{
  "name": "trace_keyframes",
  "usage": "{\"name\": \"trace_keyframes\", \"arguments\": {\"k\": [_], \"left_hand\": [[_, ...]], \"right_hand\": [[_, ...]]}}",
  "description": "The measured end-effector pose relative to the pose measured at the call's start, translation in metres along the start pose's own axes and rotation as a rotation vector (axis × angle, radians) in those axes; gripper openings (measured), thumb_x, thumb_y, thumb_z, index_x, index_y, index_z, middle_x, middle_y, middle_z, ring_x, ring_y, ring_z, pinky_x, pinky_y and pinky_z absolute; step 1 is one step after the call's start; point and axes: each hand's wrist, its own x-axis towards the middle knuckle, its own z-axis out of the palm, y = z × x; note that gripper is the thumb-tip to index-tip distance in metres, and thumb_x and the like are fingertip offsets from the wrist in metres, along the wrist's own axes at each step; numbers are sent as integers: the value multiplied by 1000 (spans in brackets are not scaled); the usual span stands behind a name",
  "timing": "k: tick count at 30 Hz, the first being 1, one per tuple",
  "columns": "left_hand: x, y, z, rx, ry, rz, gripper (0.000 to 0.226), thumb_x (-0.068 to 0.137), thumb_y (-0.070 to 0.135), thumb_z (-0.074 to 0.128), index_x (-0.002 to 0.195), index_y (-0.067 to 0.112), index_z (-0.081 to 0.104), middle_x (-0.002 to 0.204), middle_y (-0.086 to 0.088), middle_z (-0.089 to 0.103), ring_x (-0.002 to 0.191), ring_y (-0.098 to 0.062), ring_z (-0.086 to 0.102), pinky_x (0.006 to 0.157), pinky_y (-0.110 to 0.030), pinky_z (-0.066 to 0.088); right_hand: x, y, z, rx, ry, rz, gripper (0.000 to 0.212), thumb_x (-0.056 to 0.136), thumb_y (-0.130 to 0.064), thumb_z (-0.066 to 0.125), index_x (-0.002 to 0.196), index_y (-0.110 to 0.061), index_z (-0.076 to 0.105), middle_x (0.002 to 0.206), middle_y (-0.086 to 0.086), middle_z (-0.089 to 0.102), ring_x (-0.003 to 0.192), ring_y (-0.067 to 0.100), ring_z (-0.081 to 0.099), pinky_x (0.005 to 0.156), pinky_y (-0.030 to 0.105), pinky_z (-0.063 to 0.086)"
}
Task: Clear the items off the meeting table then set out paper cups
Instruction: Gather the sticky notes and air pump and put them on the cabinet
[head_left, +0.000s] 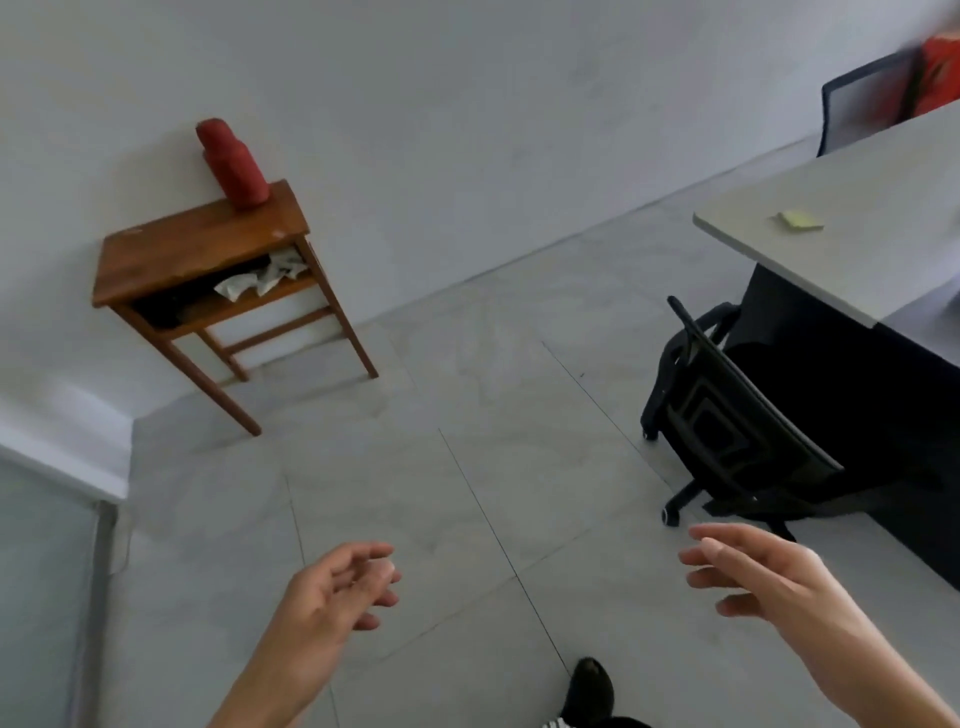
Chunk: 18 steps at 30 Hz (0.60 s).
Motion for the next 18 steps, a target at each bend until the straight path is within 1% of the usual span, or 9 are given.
{"name": "trace_keyframes", "arguments": {"k": [1, 4, 7, 9, 11, 13, 15, 17, 18], "left_hand": [[20, 14, -2, 1, 19, 14, 52, 56, 51, 68, 97, 19, 69, 90, -2, 76, 79, -19, 72, 70, -35, 55], [78, 43, -6, -30, 68, 33, 19, 83, 27, 70, 100, 18, 69, 91, -5, 76, 82, -20, 71, 75, -39, 54], [135, 56, -6, -60, 103, 1, 24, 79, 29, 72, 99, 16, 70, 90, -8, 75, 81, -24, 72, 73, -41, 55], [179, 58, -4, -65, 101, -52, 23, 79, 27, 70, 98, 14, 69, 89, -10, 76, 80, -27, 72, 70, -40, 54], [231, 61, -6, -53, 72, -99, 19, 83, 22, 69, 99, 12, 69, 88, -9, 76, 78, -26, 72, 68, -38, 55], [287, 74, -9, -27, 44, -108, 35, 70, 37, 70, 98, 15, 69, 87, -5, 76, 76, -23, 72, 66, -35, 55], [350, 97, -17, -18, 35, -75, 32, 74, 37, 71, 97, 16, 69, 86, -7, 76, 76, -22, 72, 67, -35, 54], [406, 130, -25, -2, 35, -30, 10, 89, 18, 64, 97, 14, 69, 86, -10, 75, 78, -24, 71, 69, -36, 55], [434, 151, -28, 12, 29, -8, 11, 91, 14, 60, 98, 15, 68, 86, -10, 75, 80, -24, 70, 71, -37, 55]], "right_hand": [[25, -20, -1, -12, -13, -33, 23, 86, -29, 65, 105, -16, 71, 90, 1, 78, 89, 25, 72, 83, 51, 54], [93, -78, 2, -38, -47, -137, 69, 54, -70, 72, 103, -21, 71, 92, 0, 77, 86, 20, 73, 72, 39, 55], [159, -116, 7, -45, -88, -192, 92, 35, -84, 69, 103, -23, 71, 94, -1, 77, 83, 15, 73, 70, 34, 54], [202, -130, 14, -56, -95, -185, 84, 41, -80, 72, 102, -23, 71, 94, -1, 77, 83, 15, 73, 69, 34, 54], [249, -138, 22, -58, -84, -119, 47, 69, -53, 74, 103, -20, 70, 93, 3, 77, 84, 20, 73, 72, 39, 54], [294, -143, 27, -68, -57, -56, 22, 86, -23, 65, 105, -16, 70, 92, 4, 77, 83, 20, 73, 73, 39, 54], [334, -157, 31, -74, -30, 7, 20, 90, -17, 62, 108, -14, 70, 90, 2, 78, 81, 18, 73, 71, 34, 53], [368, -184, 33, -64, -4, 46, 22, 90, -20, 62, 110, -14, 70, 91, 1, 78, 81, 17, 73, 71, 34, 55], [383, -201, 33, -42, 4, 45, 26, 87, -24, 63, 109, -14, 70, 91, 2, 78, 82, 17, 73, 75, 39, 56]]}}
